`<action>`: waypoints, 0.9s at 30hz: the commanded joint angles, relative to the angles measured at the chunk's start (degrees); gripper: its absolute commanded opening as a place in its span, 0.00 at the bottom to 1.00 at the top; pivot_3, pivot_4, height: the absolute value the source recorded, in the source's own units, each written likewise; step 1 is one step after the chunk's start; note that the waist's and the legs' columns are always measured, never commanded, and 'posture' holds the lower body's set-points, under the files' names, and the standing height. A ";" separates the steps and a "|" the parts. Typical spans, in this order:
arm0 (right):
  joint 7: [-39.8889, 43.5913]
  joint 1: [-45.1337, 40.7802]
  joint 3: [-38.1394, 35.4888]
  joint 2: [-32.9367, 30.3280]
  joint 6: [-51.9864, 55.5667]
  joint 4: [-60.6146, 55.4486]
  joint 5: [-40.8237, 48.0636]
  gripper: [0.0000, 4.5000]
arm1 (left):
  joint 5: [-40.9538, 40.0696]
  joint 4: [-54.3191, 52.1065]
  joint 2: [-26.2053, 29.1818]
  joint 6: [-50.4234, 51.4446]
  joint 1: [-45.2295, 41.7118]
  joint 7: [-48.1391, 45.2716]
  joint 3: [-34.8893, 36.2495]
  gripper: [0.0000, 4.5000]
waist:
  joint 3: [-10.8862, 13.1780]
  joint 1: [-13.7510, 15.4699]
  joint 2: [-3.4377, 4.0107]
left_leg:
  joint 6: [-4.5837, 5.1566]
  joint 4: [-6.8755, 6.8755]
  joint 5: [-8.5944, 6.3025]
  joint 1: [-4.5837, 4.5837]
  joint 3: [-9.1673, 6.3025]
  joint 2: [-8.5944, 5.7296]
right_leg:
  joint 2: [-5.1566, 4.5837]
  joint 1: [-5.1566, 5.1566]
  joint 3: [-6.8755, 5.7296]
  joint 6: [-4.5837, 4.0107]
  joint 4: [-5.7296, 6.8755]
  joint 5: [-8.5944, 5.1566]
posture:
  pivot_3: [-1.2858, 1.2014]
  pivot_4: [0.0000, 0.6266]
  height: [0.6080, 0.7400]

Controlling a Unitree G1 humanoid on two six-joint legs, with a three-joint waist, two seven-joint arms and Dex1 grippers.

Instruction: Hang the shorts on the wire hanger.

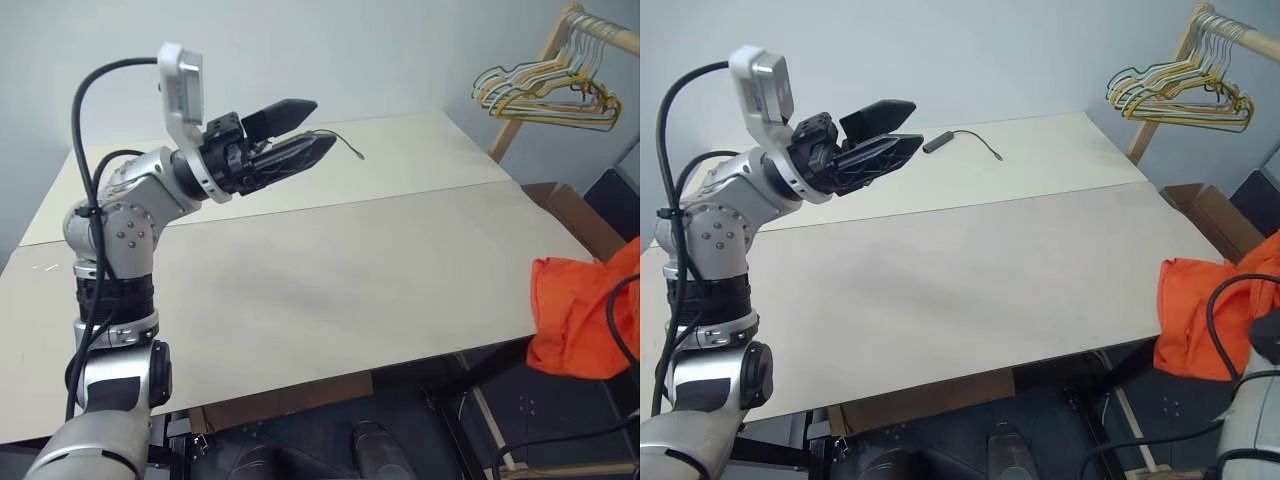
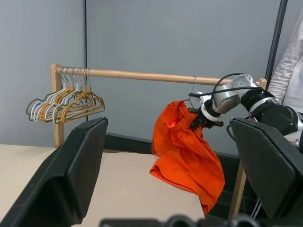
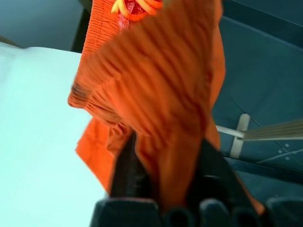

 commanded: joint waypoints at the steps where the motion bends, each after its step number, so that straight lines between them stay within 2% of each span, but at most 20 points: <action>1: 0.20 -0.14 2.30 -0.42 -1.14 -4.59 0.07 0.54 | 0.11 -0.82 0.13 -1.17 -1.94 0.13 0.37 1.00 | -0.01 0.00 0.02 | 0.00 0.00 0.00 0.00 0.00 0.00 | 0.00 0.00 0.00 0.00 0.00 0.00 | 0.42 0.12 1.00; 7: 1.77 2.31 9.06 0.73 -2.07 -11.79 -1.11 0.98 | 0.00 -1.63 0.60 -0.82 -1.60 0.76 0.82 1.00 | -0.01 -0.01 0.05 | 0.00 0.00 0.00 0.01 0.00 0.00 | 0.00 0.01 0.01 0.01 0.01 0.00 | 0.42 0.12 1.00; 18: 0.71 6.43 13.68 7.74 0.61 -29.04 -5.03 1.00 | -1.96 -4.93 4.39 0.91 2.52 0.98 2.88 1.00 | -0.02 0.07 0.10 | 0.00 0.00 0.00 0.05 -0.01 0.01 | 0.01 -0.01 0.08 0.02 0.08 -0.01 | 0.43 0.13 1.00; 24: -2.78 14.24 25.18 10.39 -16.84 -44.81 -13.69 1.00 | -2.39 -7.17 7.42 0.81 6.03 0.67 4.43 1.00 | -0.04 0.11 0.19 | 0.00 0.00 0.00 0.05 0.00 0.00 | 0.00 -0.05 0.12 0.05 0.11 -0.02 | 0.44 0.11 1.00; 27: -2.85 15.75 29.89 11.87 -22.67 -49.12 -16.58 1.00 | -2.47 -8.12 8.59 0.39 7.35 0.33 4.94 1.00 | -0.06 0.10 0.21 | 0.00 0.00 0.00 0.08 0.00 0.01 | 0.02 -0.05 0.13 0.06 0.14 -0.02 | 0.44 0.10 1.00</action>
